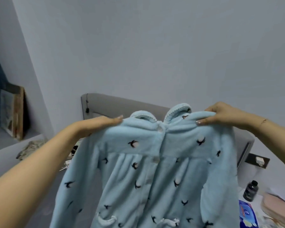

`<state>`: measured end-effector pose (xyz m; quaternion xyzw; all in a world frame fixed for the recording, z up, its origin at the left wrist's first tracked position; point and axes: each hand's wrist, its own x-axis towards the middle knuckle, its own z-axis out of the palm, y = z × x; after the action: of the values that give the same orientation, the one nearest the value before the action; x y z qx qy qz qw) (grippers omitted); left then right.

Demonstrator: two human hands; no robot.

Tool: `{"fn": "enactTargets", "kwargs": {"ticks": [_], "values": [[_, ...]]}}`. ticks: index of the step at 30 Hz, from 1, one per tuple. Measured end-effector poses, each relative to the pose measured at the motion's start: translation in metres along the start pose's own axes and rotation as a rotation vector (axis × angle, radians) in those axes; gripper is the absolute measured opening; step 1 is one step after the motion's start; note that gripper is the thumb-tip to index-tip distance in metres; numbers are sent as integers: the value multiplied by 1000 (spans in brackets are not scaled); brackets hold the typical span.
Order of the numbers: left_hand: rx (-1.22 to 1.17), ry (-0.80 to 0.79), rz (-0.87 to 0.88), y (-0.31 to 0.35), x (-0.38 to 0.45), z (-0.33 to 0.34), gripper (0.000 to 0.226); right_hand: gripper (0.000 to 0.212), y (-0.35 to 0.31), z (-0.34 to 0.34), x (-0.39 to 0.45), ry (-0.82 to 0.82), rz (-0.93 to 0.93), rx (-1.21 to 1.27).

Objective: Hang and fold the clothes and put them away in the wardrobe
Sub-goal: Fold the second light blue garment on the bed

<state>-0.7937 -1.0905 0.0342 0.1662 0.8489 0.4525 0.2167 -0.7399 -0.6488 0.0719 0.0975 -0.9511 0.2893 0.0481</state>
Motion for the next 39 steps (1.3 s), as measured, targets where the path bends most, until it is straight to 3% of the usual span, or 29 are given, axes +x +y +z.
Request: {"fn": "enactTargets", "kwargs": {"ticks": [2, 6, 10, 14, 16, 19, 24, 27, 31, 35, 39], "values": [[139, 20, -50, -9, 6, -6, 66, 37, 5, 6, 4, -155, -23, 165], [-49, 202, -1, -35, 30, -19, 52, 31, 23, 23, 25, -299, 44, 317], [-190, 464, 106, -46, 79, -9, 46, 28, 42, 42, 70, -48, 128, 156], [-301, 547, 125, -32, 136, -3, 29, 40, 68, 47, 111, 146, 187, 49], [-288, 598, 166, -16, 163, -2, 24, 39, 81, 41, 125, 229, 158, -12], [-299, 671, 237, 10, 190, 0, 14, 22, 94, 25, 139, 342, 22, -134], [-241, 643, 266, 11, 185, -8, 13, 13, 101, 9, 136, 380, -75, -186], [-252, 619, 258, -8, 153, -7, 7, 14, 85, 23, 113, 322, -135, -77], [-215, 620, 184, -60, 88, 5, 6, 11, 49, 79, 52, 243, -195, 105], [-161, 527, 79, -145, 7, 40, 16, 7, 22, 179, -26, 88, -173, 156], [-125, 512, -73, -268, -71, 100, 1, 26, 20, 317, -105, -88, -74, 194]]}}
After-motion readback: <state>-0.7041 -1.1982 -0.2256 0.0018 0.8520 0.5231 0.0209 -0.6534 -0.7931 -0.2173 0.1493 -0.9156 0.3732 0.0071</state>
